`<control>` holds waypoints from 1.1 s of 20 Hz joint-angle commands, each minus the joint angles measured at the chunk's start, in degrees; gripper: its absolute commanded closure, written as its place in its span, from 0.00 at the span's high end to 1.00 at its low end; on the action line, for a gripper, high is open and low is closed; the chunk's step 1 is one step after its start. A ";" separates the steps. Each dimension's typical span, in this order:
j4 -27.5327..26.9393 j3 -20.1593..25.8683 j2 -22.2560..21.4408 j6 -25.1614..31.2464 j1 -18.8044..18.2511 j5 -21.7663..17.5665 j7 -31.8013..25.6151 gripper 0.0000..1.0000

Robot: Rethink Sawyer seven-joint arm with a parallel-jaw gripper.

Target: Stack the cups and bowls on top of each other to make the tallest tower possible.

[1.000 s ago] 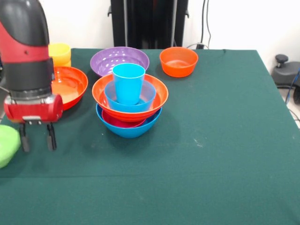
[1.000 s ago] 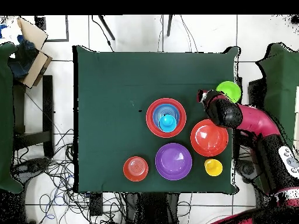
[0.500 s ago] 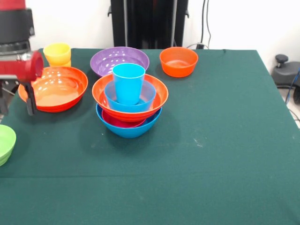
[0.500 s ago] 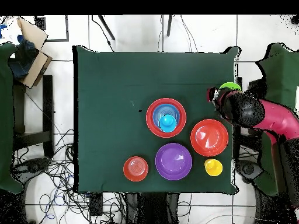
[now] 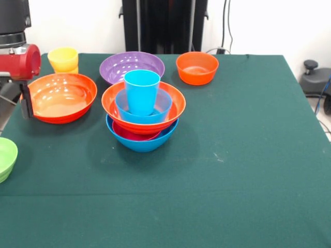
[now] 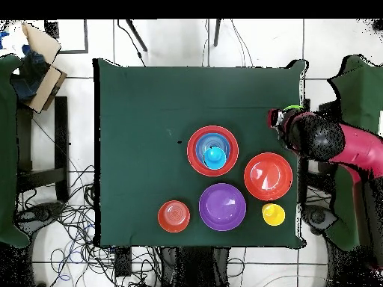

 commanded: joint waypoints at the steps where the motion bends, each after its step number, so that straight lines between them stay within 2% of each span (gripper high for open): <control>1: -2.77 1.80 5.38 -0.45 2.78 -4.76 -8.72 1.00; 6: -2.77 1.38 5.90 -1.68 2.82 -5.34 -8.11 1.00; 12: -5.17 1.52 9.94 -4.63 2.53 -7.05 -8.59 1.00; 15: -3.61 4.62 10.25 -0.97 0.18 -5.62 -13.85 1.00; 19: -0.89 5.11 5.13 4.46 -1.66 -4.51 -16.30 1.00; 22: -1.73 5.99 4.37 7.00 -2.90 -4.31 -18.35 1.00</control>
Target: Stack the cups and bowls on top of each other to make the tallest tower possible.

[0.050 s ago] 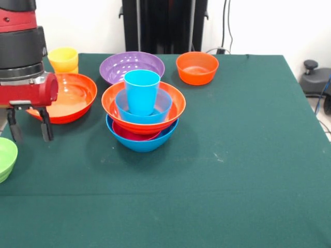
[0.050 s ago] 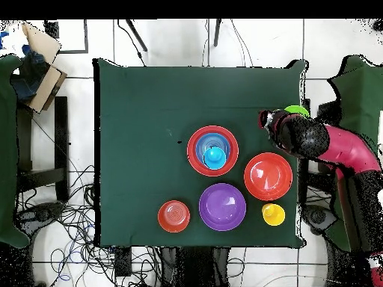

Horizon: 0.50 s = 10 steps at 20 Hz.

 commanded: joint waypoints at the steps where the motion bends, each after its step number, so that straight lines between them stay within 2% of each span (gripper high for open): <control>1: -0.78 3.81 -2.03 9.13 -1.73 -2.29 -19.01 1.00; 5: -5.18 5.16 -0.15 12.31 -2.27 -2.73 -22.26 1.00; 10: -7.10 6.14 0.98 13.59 -2.61 -3.32 -23.05 1.00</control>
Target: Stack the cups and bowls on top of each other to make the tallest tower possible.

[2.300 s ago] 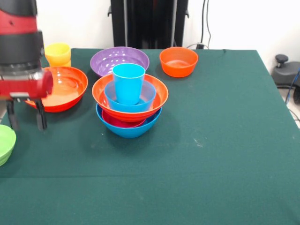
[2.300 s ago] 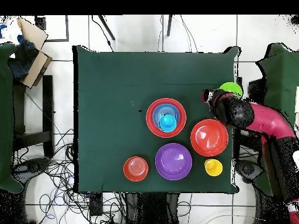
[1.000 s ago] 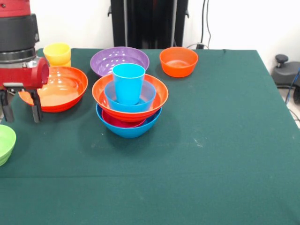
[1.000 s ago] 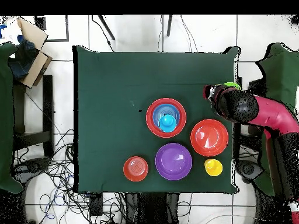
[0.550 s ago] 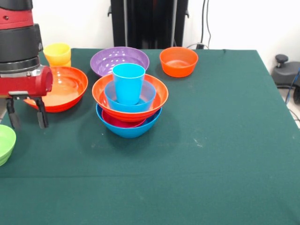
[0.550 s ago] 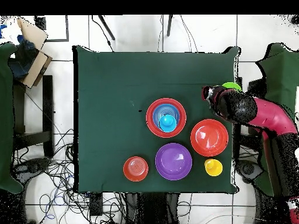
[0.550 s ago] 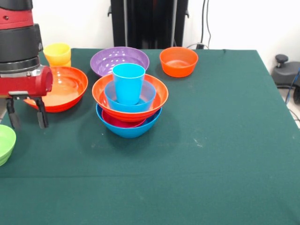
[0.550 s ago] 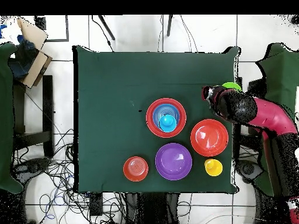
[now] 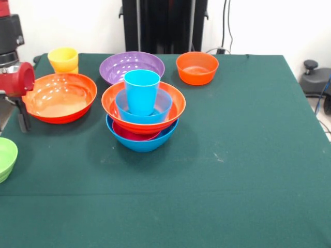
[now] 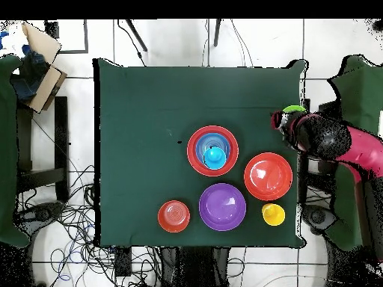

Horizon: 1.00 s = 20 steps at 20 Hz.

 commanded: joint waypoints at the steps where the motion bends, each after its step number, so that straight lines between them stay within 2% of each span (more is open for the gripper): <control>1: -5.26 3.76 1.86 7.21 0.72 -3.68 -21.47 1.00; 7: -6.95 2.46 4.58 2.26 2.73 -6.80 -17.68 1.00; 20: -10.87 2.53 10.61 -1.95 3.87 -10.48 -15.90 1.00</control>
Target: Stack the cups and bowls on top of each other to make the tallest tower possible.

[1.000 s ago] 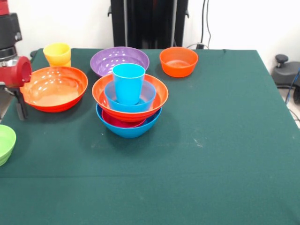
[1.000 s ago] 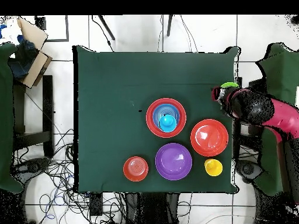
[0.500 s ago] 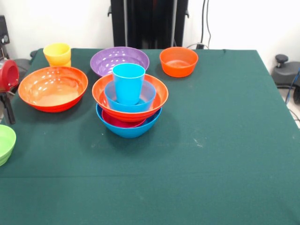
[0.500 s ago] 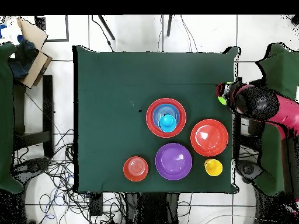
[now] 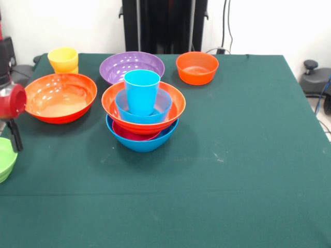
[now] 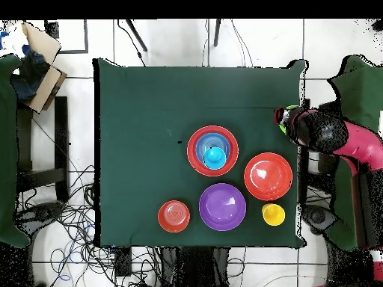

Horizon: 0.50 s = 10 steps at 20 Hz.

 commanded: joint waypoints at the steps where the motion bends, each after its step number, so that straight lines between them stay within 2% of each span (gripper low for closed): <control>1: -4.41 1.58 4.76 -2.49 3.44 -6.09 -15.36 1.00; 10: -4.70 1.20 5.56 -3.59 4.15 -6.66 -13.20 1.00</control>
